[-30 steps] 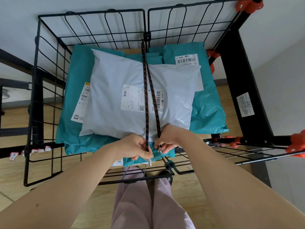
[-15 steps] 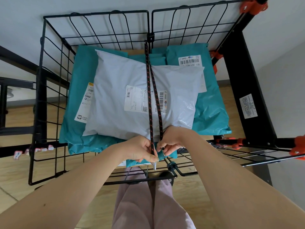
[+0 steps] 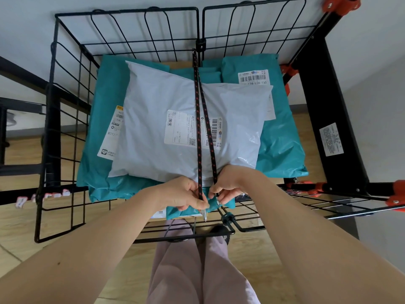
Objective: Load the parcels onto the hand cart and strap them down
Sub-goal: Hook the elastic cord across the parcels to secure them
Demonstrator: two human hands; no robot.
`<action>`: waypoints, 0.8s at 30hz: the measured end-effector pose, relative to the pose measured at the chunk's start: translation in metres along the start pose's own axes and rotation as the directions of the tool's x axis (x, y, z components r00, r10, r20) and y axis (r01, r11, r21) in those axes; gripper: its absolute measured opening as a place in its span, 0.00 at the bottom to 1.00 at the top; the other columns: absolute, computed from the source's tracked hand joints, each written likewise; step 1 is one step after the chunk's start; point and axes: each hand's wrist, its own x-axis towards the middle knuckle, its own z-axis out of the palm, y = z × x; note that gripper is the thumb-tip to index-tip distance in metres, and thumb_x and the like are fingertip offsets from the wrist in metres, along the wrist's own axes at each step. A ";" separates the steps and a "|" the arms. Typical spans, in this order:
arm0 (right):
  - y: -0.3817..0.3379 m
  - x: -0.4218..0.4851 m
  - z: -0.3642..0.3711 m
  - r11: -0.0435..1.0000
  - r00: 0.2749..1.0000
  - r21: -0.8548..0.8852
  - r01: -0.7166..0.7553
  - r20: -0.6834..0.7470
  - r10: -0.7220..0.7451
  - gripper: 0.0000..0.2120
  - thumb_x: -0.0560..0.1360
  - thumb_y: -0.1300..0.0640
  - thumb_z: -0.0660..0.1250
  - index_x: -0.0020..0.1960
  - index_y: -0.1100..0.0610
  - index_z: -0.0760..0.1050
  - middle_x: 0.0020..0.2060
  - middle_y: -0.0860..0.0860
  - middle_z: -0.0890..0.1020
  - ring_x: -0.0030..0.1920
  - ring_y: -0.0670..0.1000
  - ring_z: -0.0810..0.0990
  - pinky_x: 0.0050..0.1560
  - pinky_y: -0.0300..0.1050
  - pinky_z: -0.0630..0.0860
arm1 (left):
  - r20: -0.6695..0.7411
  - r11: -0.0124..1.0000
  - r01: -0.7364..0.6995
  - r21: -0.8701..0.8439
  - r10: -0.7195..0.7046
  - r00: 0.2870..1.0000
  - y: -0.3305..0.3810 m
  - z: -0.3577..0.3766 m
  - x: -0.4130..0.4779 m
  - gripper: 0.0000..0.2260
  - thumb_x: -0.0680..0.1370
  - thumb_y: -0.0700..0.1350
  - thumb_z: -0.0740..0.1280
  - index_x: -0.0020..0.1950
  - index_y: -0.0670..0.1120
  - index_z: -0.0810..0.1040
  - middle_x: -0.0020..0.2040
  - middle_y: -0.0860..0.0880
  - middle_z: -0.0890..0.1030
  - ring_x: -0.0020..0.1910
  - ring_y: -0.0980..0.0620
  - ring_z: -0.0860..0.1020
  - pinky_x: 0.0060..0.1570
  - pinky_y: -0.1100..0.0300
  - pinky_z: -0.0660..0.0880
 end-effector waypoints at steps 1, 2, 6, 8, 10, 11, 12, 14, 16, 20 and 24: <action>0.000 0.000 0.000 1.000 1.000 0.001 0.001 0.002 -0.001 0.13 0.75 0.65 0.67 0.58 0.68 0.77 0.49 0.58 0.79 0.34 0.46 0.78 0.33 0.35 0.79 | 0.006 1.000 0.003 -0.021 -0.003 1.000 -0.001 -0.001 -0.001 0.04 0.72 0.38 0.73 0.44 0.44 0.79 0.41 0.42 0.79 0.23 0.56 0.62 0.25 0.65 0.61; 0.000 0.000 0.000 1.000 1.000 0.002 0.000 0.005 0.000 0.13 0.75 0.65 0.67 0.58 0.67 0.77 0.48 0.58 0.79 0.33 0.47 0.78 0.33 0.35 0.79 | 0.010 1.000 0.008 -0.027 -0.008 1.000 -0.001 -0.001 -0.002 0.04 0.72 0.38 0.73 0.44 0.44 0.79 0.41 0.43 0.78 0.23 0.56 0.61 0.25 0.65 0.60; 0.000 -0.002 0.001 1.000 1.000 0.005 -0.007 0.001 0.007 0.11 0.75 0.65 0.67 0.56 0.67 0.78 0.43 0.56 0.79 0.33 0.47 0.78 0.32 0.35 0.79 | 0.017 1.000 0.016 0.007 -0.016 1.000 0.001 0.002 -0.003 0.04 0.72 0.39 0.73 0.44 0.44 0.79 0.41 0.44 0.79 0.24 0.56 0.62 0.24 0.67 0.61; 0.000 -0.003 0.001 1.000 1.000 0.004 -0.010 0.000 0.010 0.10 0.76 0.64 0.67 0.56 0.67 0.78 0.41 0.55 0.79 0.34 0.47 0.78 0.32 0.35 0.79 | 0.032 0.999 0.019 0.040 -0.020 0.999 0.003 0.002 -0.002 0.05 0.72 0.40 0.73 0.45 0.44 0.79 0.42 0.44 0.80 0.26 0.56 0.64 0.24 0.68 0.62; 0.000 -0.003 0.001 1.000 1.000 0.000 -0.010 -0.003 0.010 0.10 0.76 0.64 0.67 0.56 0.66 0.78 0.43 0.56 0.80 0.34 0.47 0.78 0.32 0.35 0.79 | 0.040 0.998 0.022 0.054 -0.025 0.999 0.004 0.002 -0.002 0.05 0.72 0.41 0.74 0.44 0.45 0.79 0.42 0.44 0.80 0.27 0.55 0.65 0.23 0.68 0.63; 0.000 -0.004 0.001 1.000 1.000 0.002 -0.011 -0.005 0.011 0.10 0.75 0.64 0.67 0.55 0.67 0.78 0.45 0.57 0.80 0.33 0.47 0.78 0.32 0.35 0.79 | 0.041 0.998 0.024 0.056 -0.026 0.999 0.003 0.002 -0.002 0.05 0.72 0.40 0.74 0.44 0.45 0.79 0.42 0.44 0.80 0.27 0.55 0.65 0.23 0.69 0.63; -0.001 -0.004 0.001 1.000 1.000 0.003 -0.012 -0.006 0.012 0.10 0.75 0.64 0.67 0.55 0.67 0.78 0.45 0.57 0.80 0.33 0.47 0.78 0.32 0.35 0.79 | 0.043 0.998 0.025 0.058 -0.028 0.999 0.003 0.001 -0.003 0.05 0.72 0.40 0.74 0.44 0.45 0.79 0.42 0.44 0.80 0.27 0.55 0.65 0.23 0.69 0.63; -0.001 -0.004 0.002 1.000 1.000 0.001 -0.014 -0.006 0.014 0.10 0.75 0.64 0.67 0.55 0.66 0.79 0.43 0.56 0.80 0.33 0.47 0.78 0.33 0.36 0.80 | 0.049 0.998 0.027 0.061 -0.030 0.998 0.002 0.000 -0.005 0.05 0.72 0.41 0.74 0.44 0.45 0.79 0.42 0.44 0.80 0.27 0.56 0.65 0.23 0.69 0.63; -0.001 -0.004 0.002 1.000 1.000 0.003 -0.016 -0.007 0.016 0.11 0.75 0.64 0.67 0.56 0.66 0.78 0.40 0.55 0.79 0.33 0.47 0.78 0.33 0.36 0.80 | 0.057 0.998 0.027 0.058 -0.030 0.998 0.000 -0.001 -0.006 0.04 0.72 0.41 0.73 0.44 0.45 0.79 0.42 0.44 0.79 0.28 0.55 0.64 0.23 0.68 0.62; 0.000 -0.005 0.003 1.000 1.000 -0.001 -0.013 -0.010 0.013 0.10 0.75 0.64 0.68 0.56 0.66 0.79 0.42 0.56 0.80 0.33 0.47 0.78 0.33 0.36 0.79 | 0.057 0.997 0.022 0.077 -0.026 0.998 0.002 0.001 -0.005 0.05 0.72 0.40 0.73 0.44 0.45 0.79 0.42 0.44 0.80 0.32 0.52 0.66 0.23 0.69 0.63; 0.000 -0.005 0.003 1.000 1.000 -0.005 -0.018 -0.002 0.018 0.11 0.75 0.64 0.67 0.57 0.67 0.78 0.42 0.56 0.79 0.33 0.47 0.78 0.34 0.37 0.80 | 0.067 0.990 0.019 0.142 -0.029 0.997 0.002 0.001 -0.006 0.05 0.72 0.42 0.73 0.44 0.46 0.79 0.39 0.49 0.81 0.36 0.51 0.70 0.26 0.69 0.65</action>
